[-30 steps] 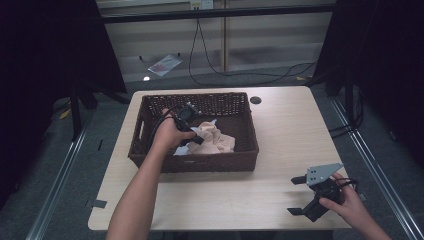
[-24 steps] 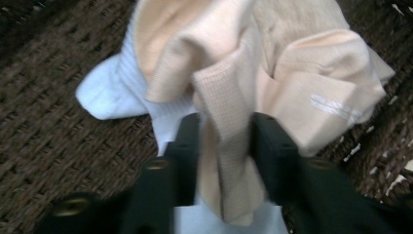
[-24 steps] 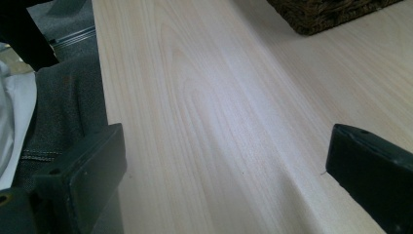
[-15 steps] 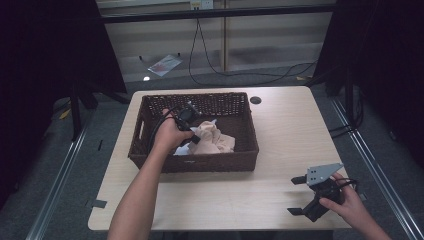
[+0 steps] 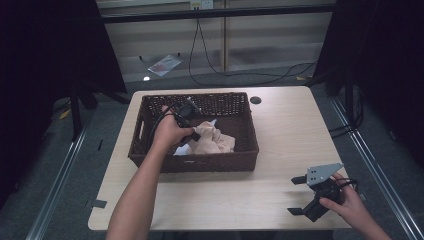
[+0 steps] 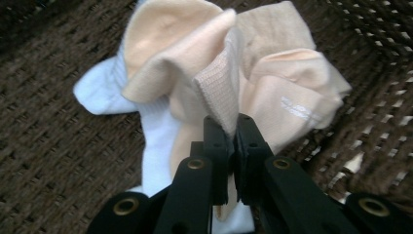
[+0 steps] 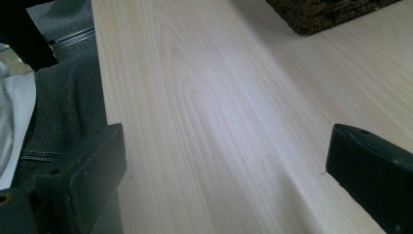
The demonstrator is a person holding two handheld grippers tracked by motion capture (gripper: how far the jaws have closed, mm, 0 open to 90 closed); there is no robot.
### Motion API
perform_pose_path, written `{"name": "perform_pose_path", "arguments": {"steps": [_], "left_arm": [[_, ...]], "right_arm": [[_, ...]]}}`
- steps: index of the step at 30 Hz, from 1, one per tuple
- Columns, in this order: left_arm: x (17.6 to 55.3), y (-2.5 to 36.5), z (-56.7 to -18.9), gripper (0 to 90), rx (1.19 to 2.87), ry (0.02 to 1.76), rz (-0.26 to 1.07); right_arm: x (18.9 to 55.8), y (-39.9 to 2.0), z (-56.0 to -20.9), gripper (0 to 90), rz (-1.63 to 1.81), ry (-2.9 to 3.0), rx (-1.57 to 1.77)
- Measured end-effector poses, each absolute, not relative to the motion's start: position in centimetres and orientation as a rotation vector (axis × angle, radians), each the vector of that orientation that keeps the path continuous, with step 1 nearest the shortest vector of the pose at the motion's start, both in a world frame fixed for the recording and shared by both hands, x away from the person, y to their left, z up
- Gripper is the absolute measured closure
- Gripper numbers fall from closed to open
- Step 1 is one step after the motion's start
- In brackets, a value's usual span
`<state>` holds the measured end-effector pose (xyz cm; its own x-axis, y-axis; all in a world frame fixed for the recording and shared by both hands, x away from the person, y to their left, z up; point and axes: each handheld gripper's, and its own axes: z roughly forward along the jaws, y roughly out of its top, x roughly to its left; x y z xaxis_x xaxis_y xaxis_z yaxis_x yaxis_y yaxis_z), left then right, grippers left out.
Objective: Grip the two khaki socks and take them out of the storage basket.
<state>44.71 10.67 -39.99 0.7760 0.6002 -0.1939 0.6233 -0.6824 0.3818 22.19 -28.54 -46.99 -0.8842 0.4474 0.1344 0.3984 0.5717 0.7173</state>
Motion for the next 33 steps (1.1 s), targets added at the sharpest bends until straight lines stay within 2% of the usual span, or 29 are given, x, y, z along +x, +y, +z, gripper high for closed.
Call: {"name": "perform_pose_path", "arguments": {"steps": [15,33], "left_arm": [[43.9,10.7,-33.6,86.2,2.478,0.942,-0.169],[43.3,9.3,-28.5,86.2,2.496,0.879,-0.229]], "right_arm": [[22.2,-28.4,-47.1,0.9,1.218,2.735,0.737],[22.2,-28.5,-47.1,0.9,1.22,2.735,0.737]]}}
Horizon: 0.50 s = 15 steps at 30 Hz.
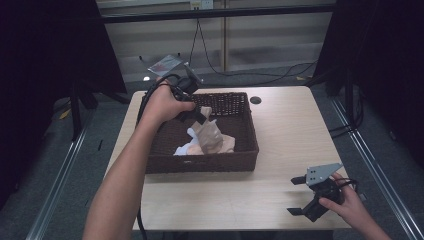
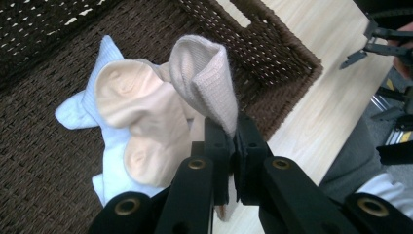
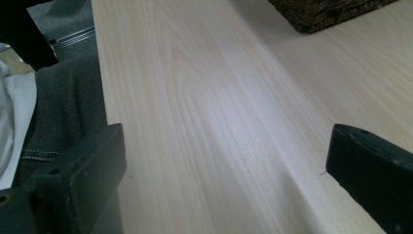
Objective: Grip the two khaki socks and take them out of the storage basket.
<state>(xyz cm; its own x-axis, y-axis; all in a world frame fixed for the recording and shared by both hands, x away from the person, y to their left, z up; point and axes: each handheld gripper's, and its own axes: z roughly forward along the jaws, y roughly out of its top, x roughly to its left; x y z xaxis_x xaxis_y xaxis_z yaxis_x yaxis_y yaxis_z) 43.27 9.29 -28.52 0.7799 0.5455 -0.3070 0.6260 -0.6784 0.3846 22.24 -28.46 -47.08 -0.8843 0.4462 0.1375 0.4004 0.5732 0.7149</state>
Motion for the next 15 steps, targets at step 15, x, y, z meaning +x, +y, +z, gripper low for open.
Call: {"name": "perform_pose_path", "arguments": {"steps": [15], "left_arm": [[42.3,8.8,-25.1,86.2,2.483,0.818,-0.248]], "right_arm": [[22.3,-28.5,-47.0,0.9,1.225,2.728,0.734]]}}
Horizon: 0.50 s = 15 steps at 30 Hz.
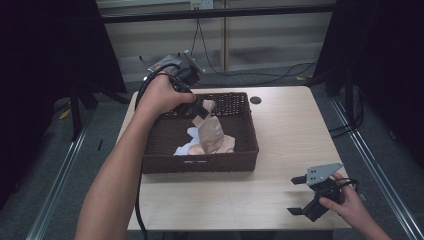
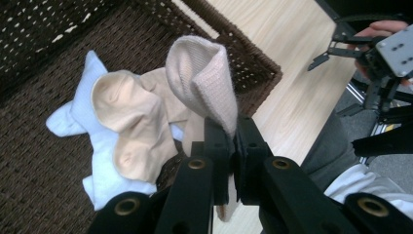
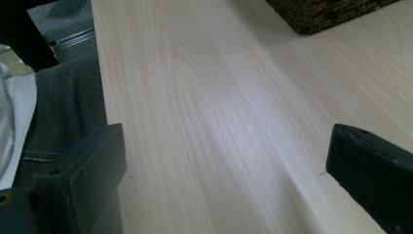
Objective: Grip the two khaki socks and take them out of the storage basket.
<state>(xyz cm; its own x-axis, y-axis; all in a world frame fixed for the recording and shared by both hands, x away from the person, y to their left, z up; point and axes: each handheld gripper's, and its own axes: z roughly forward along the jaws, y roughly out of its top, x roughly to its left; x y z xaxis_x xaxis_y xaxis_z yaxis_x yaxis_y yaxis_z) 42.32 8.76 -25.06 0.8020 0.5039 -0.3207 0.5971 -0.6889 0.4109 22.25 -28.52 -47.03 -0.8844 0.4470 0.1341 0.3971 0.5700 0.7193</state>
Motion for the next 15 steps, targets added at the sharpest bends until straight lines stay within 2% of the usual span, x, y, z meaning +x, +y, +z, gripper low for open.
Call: {"name": "perform_pose_path", "arguments": {"steps": [15], "left_arm": [[41.2,8.0,-22.7,86.1,2.495,0.749,-0.26]], "right_arm": [[22.2,-28.5,-47.0,0.8,1.226,2.731,0.735]]}}
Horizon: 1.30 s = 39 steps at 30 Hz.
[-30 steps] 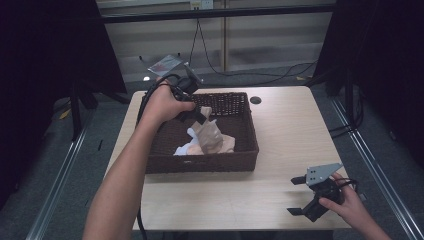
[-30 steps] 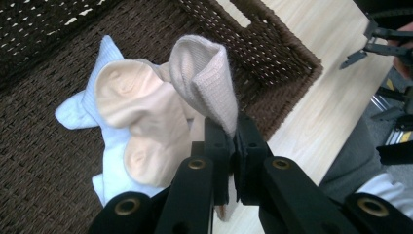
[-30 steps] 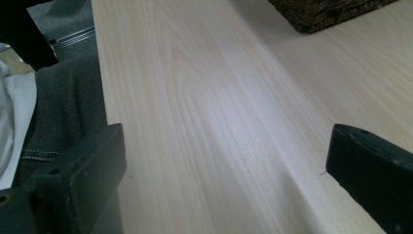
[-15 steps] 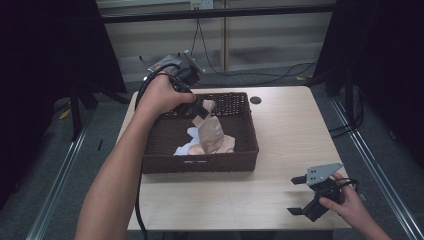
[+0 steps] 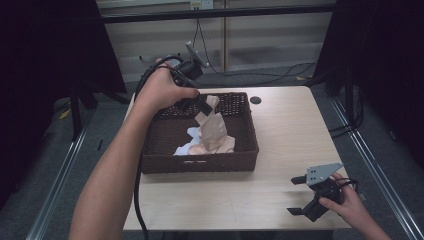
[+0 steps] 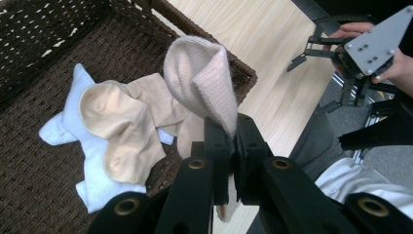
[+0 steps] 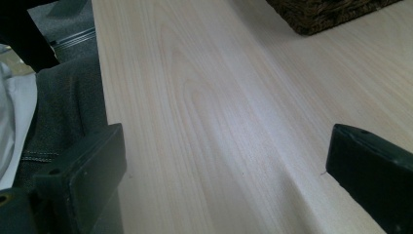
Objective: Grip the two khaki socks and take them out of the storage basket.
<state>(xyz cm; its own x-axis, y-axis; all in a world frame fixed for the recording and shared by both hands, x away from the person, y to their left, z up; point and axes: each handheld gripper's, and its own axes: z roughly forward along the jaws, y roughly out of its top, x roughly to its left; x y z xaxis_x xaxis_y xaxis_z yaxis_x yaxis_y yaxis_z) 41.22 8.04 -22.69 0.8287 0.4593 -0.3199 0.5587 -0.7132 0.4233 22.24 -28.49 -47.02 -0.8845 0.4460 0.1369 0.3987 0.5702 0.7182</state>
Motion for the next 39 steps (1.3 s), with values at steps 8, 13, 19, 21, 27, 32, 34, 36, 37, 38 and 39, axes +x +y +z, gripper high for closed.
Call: {"name": "perform_pose_path", "arguments": {"steps": [8,13,19,21,27,32,34,36,37,38,39], "left_arm": [[40.4,7.7,-21.8,86.1,2.497,0.715,-0.259],[40.1,7.5,-21.2,86.1,2.513,0.698,-0.257],[39.5,7.1,-20.6,86.0,2.514,0.672,-0.266],[39.3,7.0,-20.6,86.0,2.51,0.666,-0.26],[38.8,6.8,-20.5,85.9,2.518,0.625,-0.272],[38.2,6.3,-21.0,85.8,2.517,0.602,-0.28],[38.1,6.3,-21.1,85.7,2.518,0.605,-0.28],[37.8,6.1,-21.3,85.7,2.525,0.592,-0.286],[37.7,6.0,-21.5,85.6,2.528,0.58,-0.288],[37.7,6.0,-21.5,85.6,2.528,0.58,-0.288],[37.5,5.9,-21.7,85.6,2.53,0.577,-0.288]], "right_arm": [[22.3,-28.5,-47.0,0.9,1.223,2.729,0.73],[22.3,-28.5,-47.0,0.8,1.221,2.733,0.735],[22.2,-28.5,-47.0,0.9,1.223,2.73,0.735],[22.2,-28.5,-47.0,0.9,1.221,2.729,0.737],[22.2,-28.5,-47.0,0.9,1.221,2.73,0.733],[22.2,-28.5,-46.9,0.8,1.223,2.728,0.734],[22.2,-28.5,-46.9,0.9,1.22,2.729,0.731],[22.2,-28.5,-46.9,0.9,1.22,2.731,0.732],[22.2,-28.5,-46.9,0.8,1.221,2.728,0.729],[22.2,-28.5,-46.9,0.8,1.222,2.729,0.732],[22.2,-28.5,-46.9,0.8,1.222,2.729,0.732]]}}
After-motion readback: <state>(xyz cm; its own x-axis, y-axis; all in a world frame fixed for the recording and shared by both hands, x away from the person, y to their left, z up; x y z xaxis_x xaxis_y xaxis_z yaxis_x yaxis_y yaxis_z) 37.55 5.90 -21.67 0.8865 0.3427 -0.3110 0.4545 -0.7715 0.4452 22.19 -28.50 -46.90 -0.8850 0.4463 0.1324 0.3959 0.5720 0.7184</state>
